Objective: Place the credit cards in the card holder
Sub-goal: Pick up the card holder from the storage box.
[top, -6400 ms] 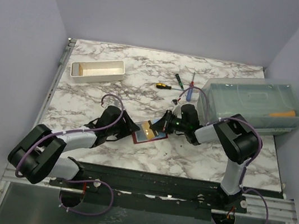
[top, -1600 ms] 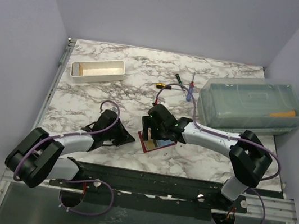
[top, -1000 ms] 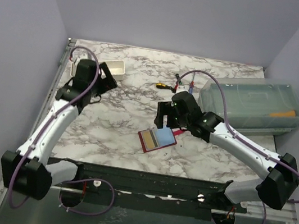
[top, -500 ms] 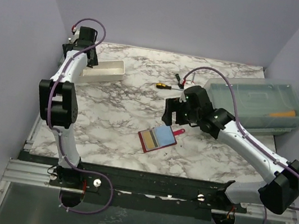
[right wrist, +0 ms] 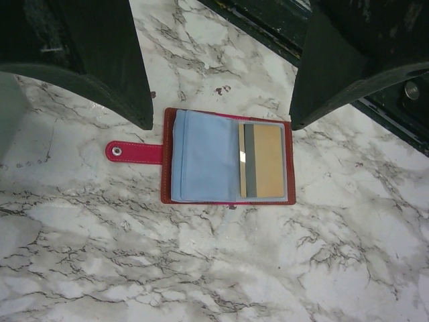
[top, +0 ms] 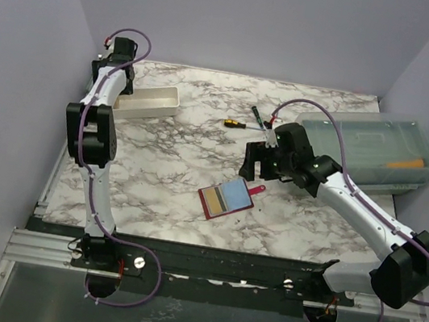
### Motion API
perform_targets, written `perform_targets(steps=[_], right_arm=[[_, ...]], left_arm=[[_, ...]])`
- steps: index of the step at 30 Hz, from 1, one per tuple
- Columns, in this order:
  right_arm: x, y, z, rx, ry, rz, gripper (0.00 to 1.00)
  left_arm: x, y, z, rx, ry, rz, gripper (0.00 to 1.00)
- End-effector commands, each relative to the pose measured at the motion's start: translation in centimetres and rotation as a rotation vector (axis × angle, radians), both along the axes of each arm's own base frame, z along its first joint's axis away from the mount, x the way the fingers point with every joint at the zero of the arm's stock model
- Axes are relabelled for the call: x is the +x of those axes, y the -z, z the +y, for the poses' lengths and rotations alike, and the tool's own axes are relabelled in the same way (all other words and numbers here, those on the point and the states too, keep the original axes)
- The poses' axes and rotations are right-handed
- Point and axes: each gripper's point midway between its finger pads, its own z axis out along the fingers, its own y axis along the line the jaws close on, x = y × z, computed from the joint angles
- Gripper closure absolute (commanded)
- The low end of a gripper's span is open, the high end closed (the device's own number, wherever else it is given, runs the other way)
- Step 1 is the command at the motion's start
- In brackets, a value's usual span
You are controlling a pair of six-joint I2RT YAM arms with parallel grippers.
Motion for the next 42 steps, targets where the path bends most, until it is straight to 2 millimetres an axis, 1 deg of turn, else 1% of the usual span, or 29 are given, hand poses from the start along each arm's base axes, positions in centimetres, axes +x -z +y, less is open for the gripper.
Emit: perform_targets(steps=[1,5,9,11,14,16,22,24,27,32,35,37,39,41,42], right_arm=[[-0.1,-1.2,0.8,0.037,-0.045,-0.006,0.14],[0.0,-1.4,1.1,0.05,-0.05,-0.001,0.14],[-0.1,-1.2,1.6,0.068,-0.056,0.015,0.15],[-0.2,-1.3,1.8,0.079,-0.06,0.02,0.15],[-0.2,-1.3,1.9,0.083,-0.06,0.022,0.15],[-0.1,-1.3,1.8,0.08,-0.057,0.023,0.15],[-0.2,-1.3,1.9,0.086,-0.06,0.025,0.15],[-0.2,-1.2,2.0,0.091,-0.063,0.027,0.15],[-0.3,-1.1,2.1,0.094,-0.065,0.03,0.15],[-0.2,-1.2,2.0,0.091,-0.064,0.028,0.15],[-0.2,-1.2,2.0,0.09,-0.062,0.026,0.15],[-0.2,-1.1,2.0,0.089,-0.063,0.029,0.15],[-0.2,-0.9,2.0,0.088,-0.061,0.033,0.15],[-0.2,-0.6,2.0,0.085,-0.062,0.037,0.15],[-0.2,-0.5,2.0,0.083,-0.06,0.039,0.15]], left_arm=[[-0.9,1.4,1.3,0.078,-0.015,0.103,0.24],[-1.1,2.1,1.7,0.103,-0.007,0.151,0.25],[-1.1,2.9,1.5,0.091,0.007,0.168,0.21],[-1.2,3.3,1.5,0.094,0.004,0.179,0.2],[-1.2,3.1,1.7,0.097,-0.01,0.171,0.22],[-1.1,2.5,1.9,0.105,-0.021,0.156,0.27],[-0.6,-0.3,2.5,0.13,-0.033,0.102,0.38],[-0.5,-0.8,2.4,0.124,-0.028,0.09,0.42],[-0.2,-0.7,2.1,0.106,-0.012,0.085,0.48],[-0.1,0.1,1.7,0.081,0.006,0.095,0.61],[0.1,0.1,1.5,0.071,0.016,0.093,0.71],[0.1,-0.2,1.4,0.064,0.02,0.083,0.75],[0.4,-0.6,1.2,0.058,0.027,0.069,0.82],[0.7,-1.3,0.8,0.043,0.037,0.047,0.87],[0.8,-1.8,0.5,0.036,0.043,0.032,0.88]])
